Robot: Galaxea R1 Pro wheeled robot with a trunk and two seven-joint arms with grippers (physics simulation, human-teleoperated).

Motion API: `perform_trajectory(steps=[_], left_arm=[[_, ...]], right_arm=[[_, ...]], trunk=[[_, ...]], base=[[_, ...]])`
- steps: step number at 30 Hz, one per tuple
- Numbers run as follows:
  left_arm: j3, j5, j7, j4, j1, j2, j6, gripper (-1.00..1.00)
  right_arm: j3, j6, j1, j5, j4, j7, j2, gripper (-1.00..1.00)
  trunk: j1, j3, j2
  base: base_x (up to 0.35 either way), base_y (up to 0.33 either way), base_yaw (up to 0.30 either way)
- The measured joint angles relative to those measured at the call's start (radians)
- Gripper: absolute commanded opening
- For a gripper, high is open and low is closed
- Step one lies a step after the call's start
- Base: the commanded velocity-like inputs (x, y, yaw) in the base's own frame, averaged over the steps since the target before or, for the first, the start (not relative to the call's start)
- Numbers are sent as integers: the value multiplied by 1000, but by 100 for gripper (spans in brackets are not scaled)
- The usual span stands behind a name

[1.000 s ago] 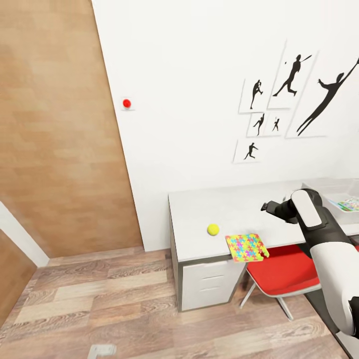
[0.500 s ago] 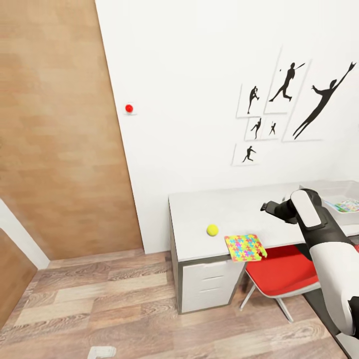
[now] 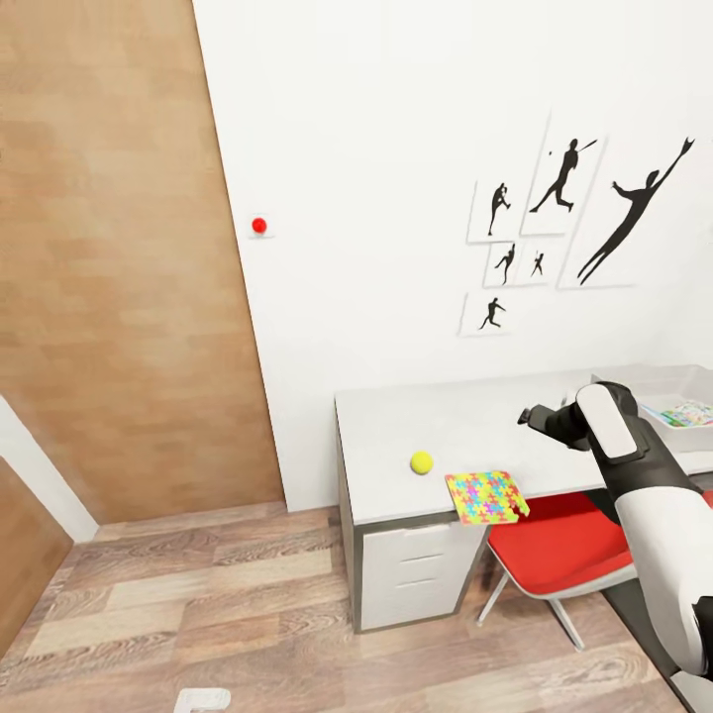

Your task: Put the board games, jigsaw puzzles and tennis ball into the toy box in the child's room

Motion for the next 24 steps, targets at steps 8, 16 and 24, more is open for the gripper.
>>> perform_trajectory(steps=[8, 16, 24], left_arm=[[0, 0, 0, 0, 0, 0, 0, 100], [0, 0, 0, 0, 0, 0, -2, 100], [0, 0, 0, 0, 2, -1, -10, 100]], right_arm=[[1, -1, 9, 0, 0, 0, 1, 100], [1, -1, 11, -2, 0, 0, 2, 100], [1, 0, 12, -2, 0, 0, 2, 100]], trunk=[[0, 13, 0], [0, 27, 0], [0, 40, 0]], base=[[0, 0, 0], [0, 0, 0], [0, 0, 0]])
